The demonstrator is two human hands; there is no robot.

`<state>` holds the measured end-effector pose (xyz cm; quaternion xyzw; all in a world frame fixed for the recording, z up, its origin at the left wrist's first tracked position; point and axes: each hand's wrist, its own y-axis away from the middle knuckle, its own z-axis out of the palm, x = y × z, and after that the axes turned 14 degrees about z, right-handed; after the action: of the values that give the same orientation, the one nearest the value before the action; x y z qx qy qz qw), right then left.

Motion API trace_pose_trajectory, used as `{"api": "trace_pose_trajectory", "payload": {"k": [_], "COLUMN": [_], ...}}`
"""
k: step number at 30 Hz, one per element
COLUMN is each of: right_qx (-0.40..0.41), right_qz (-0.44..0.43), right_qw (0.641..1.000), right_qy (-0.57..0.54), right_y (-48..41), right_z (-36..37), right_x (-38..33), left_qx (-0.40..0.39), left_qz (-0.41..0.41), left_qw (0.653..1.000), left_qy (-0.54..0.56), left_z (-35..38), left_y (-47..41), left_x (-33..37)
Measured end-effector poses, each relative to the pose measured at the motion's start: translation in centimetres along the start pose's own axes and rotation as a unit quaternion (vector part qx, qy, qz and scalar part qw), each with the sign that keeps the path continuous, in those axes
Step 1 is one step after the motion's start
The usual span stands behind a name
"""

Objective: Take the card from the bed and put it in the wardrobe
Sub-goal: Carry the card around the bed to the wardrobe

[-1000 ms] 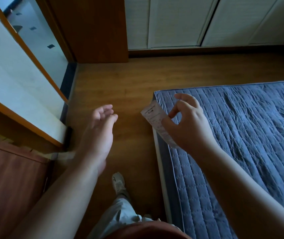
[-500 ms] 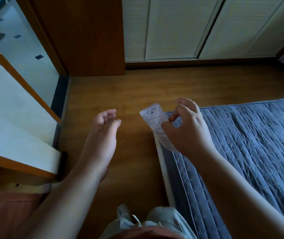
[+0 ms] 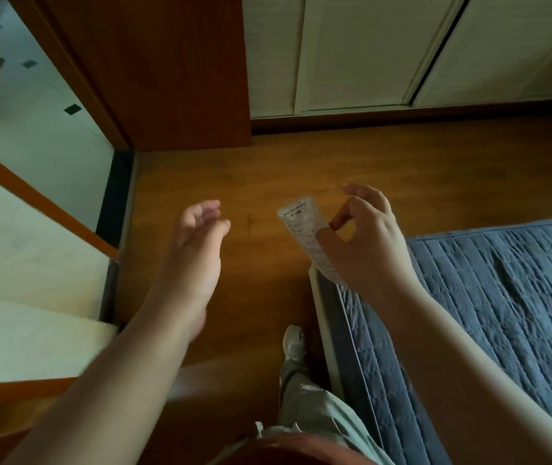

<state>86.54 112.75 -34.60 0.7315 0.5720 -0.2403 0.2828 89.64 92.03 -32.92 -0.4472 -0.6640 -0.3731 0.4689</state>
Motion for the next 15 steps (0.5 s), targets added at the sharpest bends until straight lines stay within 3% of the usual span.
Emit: {"api": "trace_pose_trajectory", "payload": {"k": [7, 15], "right_qx": [-0.015, -0.009], "right_qz": [-0.041, -0.061], "right_qw": [0.999, 0.998], "right_qy": [0.013, 0.024], "right_y": [-14.0, -23.8], "right_z": [-1.4, -1.7], "right_x": [-3.3, -7.8], "left_qx": [0.037, 0.040], "left_qz": [0.000, 0.014], "left_qw": [0.999, 0.999], "left_qy": [0.016, 0.008], "left_z": [4.3, 6.6], "left_y": [-11.1, -21.0], "left_x": [3.6, 6.0]}}
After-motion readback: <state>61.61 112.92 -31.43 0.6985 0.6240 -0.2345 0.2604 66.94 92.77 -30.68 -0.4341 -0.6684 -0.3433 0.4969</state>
